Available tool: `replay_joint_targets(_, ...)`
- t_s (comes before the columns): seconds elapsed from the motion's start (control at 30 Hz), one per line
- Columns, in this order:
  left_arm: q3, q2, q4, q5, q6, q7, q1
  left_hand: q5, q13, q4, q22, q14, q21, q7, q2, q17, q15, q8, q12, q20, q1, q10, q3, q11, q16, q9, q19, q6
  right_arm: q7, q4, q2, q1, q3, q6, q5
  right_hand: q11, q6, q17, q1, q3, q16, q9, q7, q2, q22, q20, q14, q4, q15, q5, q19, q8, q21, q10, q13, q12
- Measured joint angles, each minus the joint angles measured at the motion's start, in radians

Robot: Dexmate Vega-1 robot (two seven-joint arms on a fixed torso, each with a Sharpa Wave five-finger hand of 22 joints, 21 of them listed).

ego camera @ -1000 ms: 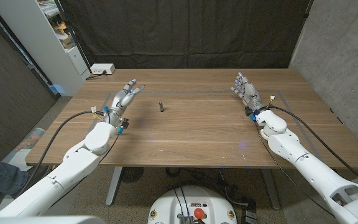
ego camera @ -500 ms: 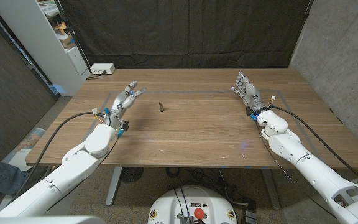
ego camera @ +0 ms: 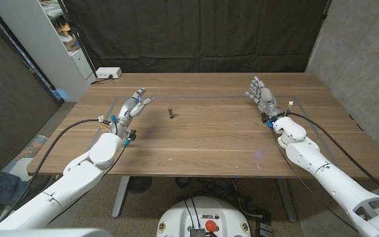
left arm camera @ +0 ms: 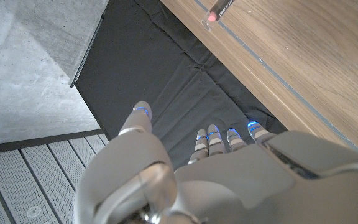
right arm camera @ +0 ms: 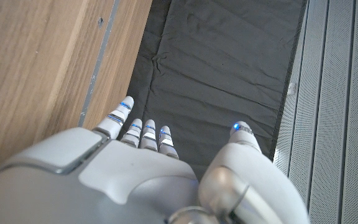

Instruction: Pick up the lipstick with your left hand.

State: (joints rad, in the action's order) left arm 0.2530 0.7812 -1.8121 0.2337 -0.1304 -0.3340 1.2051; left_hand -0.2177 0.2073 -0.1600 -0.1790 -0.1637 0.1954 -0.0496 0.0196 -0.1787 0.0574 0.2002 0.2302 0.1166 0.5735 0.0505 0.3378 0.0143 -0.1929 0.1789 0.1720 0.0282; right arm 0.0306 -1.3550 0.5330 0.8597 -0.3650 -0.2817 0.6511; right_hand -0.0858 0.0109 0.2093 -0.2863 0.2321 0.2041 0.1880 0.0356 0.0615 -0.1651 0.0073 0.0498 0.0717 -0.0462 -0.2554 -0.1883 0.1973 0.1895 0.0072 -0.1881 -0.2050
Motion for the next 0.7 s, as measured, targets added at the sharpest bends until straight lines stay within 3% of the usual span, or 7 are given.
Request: replay_joint_targets(0.7, 0.034, -0.002, 0.02, -0.051, 0.051, -0.014, -0.047, 0.012, 0.0, -0.004, 0.0, 0.009, 0.0, -0.006, -0.005, 0.0, 0.001, 0.008, 0.008, 0.0, 0.015, -0.013, 0.004, -0.005, 0.0, 0.0, 0.0, -0.02, 0.007, 0.03, -0.012, -0.015, -0.002, -0.003, 0.001, 0.0, 0.0, 0.0, 0.0, 0.0, 0.0, 0.0, 0.0, 0.0, 0.0, 0.004, 0.0, 0.0, 0.0, 0.0, 0.004, 0.0, 0.0, 0.0, 0.0, 0.0)
